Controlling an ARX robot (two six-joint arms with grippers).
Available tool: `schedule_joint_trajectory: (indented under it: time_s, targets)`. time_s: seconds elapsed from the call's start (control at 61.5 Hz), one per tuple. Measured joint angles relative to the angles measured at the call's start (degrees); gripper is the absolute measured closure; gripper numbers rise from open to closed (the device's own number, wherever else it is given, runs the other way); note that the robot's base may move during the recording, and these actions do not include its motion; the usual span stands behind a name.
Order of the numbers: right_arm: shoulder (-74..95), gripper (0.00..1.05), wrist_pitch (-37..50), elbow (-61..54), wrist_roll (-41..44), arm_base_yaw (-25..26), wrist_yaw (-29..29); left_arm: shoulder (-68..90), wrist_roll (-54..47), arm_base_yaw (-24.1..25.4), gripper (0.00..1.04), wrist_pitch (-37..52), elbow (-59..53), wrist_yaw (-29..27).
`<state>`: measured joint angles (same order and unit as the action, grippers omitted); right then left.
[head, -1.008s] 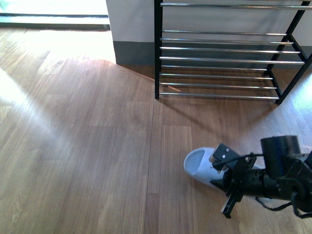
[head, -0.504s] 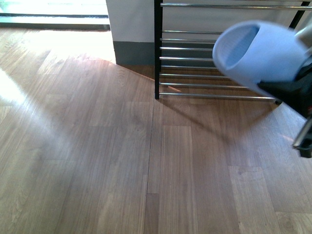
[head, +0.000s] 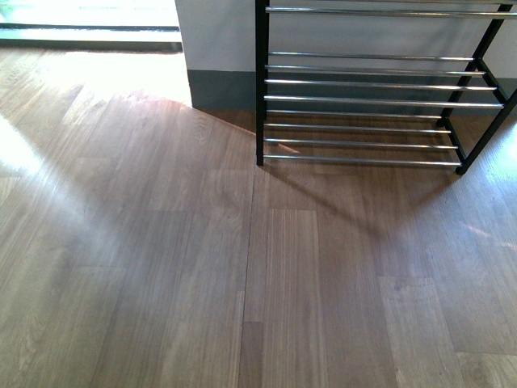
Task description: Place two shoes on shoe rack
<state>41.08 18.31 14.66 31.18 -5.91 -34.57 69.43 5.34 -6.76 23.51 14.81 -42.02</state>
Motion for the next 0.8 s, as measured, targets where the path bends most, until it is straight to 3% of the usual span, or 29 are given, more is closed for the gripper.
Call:
schedule_joint_trajectory:
  time_s: [0.797]
  targets:
    - [-0.09,1.03,-0.02,-0.26,-0.37,-0.07,0.2,0.07,0.0,-0.15,1.03,-0.02,-0.11,0.11]
